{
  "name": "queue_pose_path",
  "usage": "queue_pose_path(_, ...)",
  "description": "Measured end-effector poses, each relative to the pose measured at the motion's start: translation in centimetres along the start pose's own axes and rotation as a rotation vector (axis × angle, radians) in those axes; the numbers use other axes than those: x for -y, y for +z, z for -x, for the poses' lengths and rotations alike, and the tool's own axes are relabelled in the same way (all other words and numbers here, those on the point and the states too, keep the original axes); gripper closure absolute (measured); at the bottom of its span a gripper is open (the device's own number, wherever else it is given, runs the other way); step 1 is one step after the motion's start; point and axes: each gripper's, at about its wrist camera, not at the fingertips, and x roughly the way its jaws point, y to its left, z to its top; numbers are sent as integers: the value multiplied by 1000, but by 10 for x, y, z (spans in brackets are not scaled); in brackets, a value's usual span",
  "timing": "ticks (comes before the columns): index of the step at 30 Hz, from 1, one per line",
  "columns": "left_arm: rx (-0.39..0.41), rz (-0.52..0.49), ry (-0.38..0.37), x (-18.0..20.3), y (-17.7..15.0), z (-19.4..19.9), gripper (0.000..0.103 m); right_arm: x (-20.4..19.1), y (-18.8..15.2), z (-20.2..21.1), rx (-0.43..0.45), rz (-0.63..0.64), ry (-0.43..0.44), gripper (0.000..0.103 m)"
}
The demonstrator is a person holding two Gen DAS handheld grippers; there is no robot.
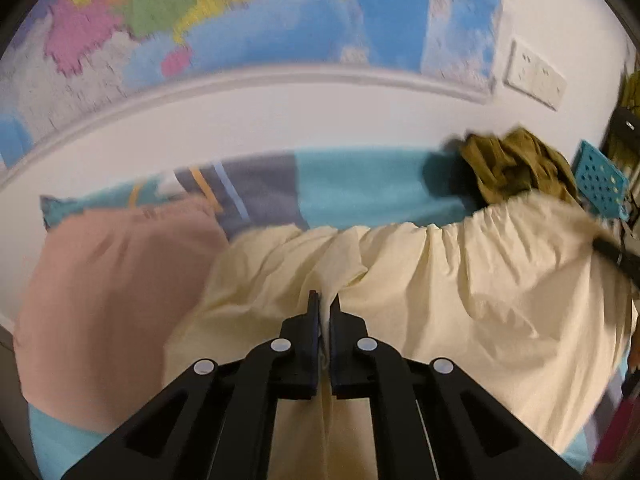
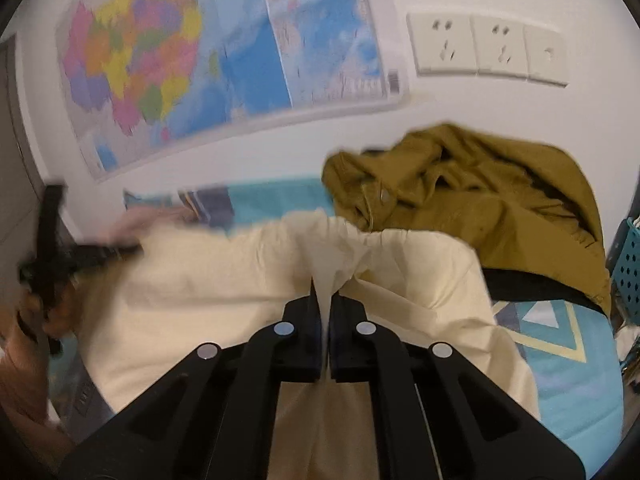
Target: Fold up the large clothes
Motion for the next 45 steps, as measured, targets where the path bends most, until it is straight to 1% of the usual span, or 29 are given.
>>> queue_pose_path(2, -37, 13, -6, -3, -1, -12, 100, 0, -9, -25, -84, 6, -9, 99)
queue_pose_path(3, -54, 0, 4, -2, -5, -19, 100, 2, -15, -36, -124, 12, -16, 99)
queue_pose_path(5, -81, -15, 26, 0, -13, -28, 98, 5, -20, -41, -120, -5, -19, 96)
queue_pose_path(6, -91, -26, 25, 1, -16, -31, 95, 7, -20, -40, -122, -13, -13, 94)
queue_pose_path(8, -84, -26, 33, 0, -20, -29, 94, 9, -20, -35, -120, -32, 2, 87)
queue_pose_path(9, -80, -21, 21, -1, -21, -26, 90, 10, -19, -30, -115, -41, 15, 83)
queue_pose_path(10, -71, -3, 5, -3, -21, -19, 83, 10, -19, -26, -108, -48, 23, 76)
queue_pose_path(11, -56, 3, 1, -4, -22, -13, 82, 11, -19, -16, -90, -49, 29, 71)
queue_pose_path(12, -21, -8, -1, -4, -24, 0, 77, 10, -19, -4, -62, -40, 33, 68)
queue_pose_path(13, 2, -16, 2, -4, -25, 9, 67, 10, -20, 9, -33, -36, 36, 61)
queue_pose_path(14, 29, -25, -2, -4, -29, 21, 63, 11, -20, 16, -16, -39, 43, 55)
queue_pose_path(16, 58, -56, -46, 0, -38, 38, 55, 14, -23, 32, 15, -49, 62, 55)
queue_pose_path(17, 57, -73, -64, 3, -44, 42, 52, 15, -24, 33, 12, -44, 59, 55)
queue_pose_path(18, 47, -85, -71, 5, -48, 42, 46, 18, -27, 31, -6, -40, 43, 55)
queue_pose_path(19, 29, -102, -57, 7, -56, 39, 46, 25, -31, 25, -26, -60, 24, 55)
queue_pose_path(21, -18, -102, -34, 6, -68, 27, 46, 38, -39, 6, -76, -103, 17, 59)
queue_pose_path(22, -22, -90, -36, 3, -72, 24, 46, 42, -42, -1, -90, -119, 17, 59)
queue_pose_path(23, -18, -81, -37, 1, -76, 22, 46, 48, -48, -7, -104, -145, 39, 58)
queue_pose_path(25, -9, -79, -33, 0, -79, 22, 46, 50, -52, -11, -112, -159, 43, 57)
queue_pose_path(27, -16, -63, -37, -1, -79, 23, 45, 45, -50, -6, -100, -152, 21, 56)
queue_pose_path(29, -8, -63, -17, 1, -80, 27, 45, 41, -48, 6, -80, -150, 12, 52)
queue_pose_path(31, 2, -45, -14, 1, -82, 33, 43, 36, -46, 24, -31, -144, 39, 50)
queue_pose_path(34, 21, -32, 13, 4, -87, 43, 42, 26, -47, 49, 23, -112, 81, 48)
queue_pose_path(37, 31, -16, 60, 6, -91, 48, 42, 8, -49, 60, 34, -55, 122, 44)
queue_pose_path(39, 31, -2, 69, 7, -94, 50, 42, 0, -51, 58, 18, -18, 131, 44)
queue_pose_path(41, 35, -7, 82, 10, -96, 51, 42, -4, -59, 50, -19, -2, 137, 45)
queue_pose_path(43, 35, -24, 101, 14, -99, 50, 42, -4, -66, 36, -58, -9, 116, 46)
queue_pose_path(44, 33, -27, 113, 15, -100, 49, 42, -3, -71, 26, -81, -7, 90, 47)
queue_pose_path(45, 29, -29, 119, 14, -101, 48, 42, -3, -75, 22, -83, -18, 90, 47)
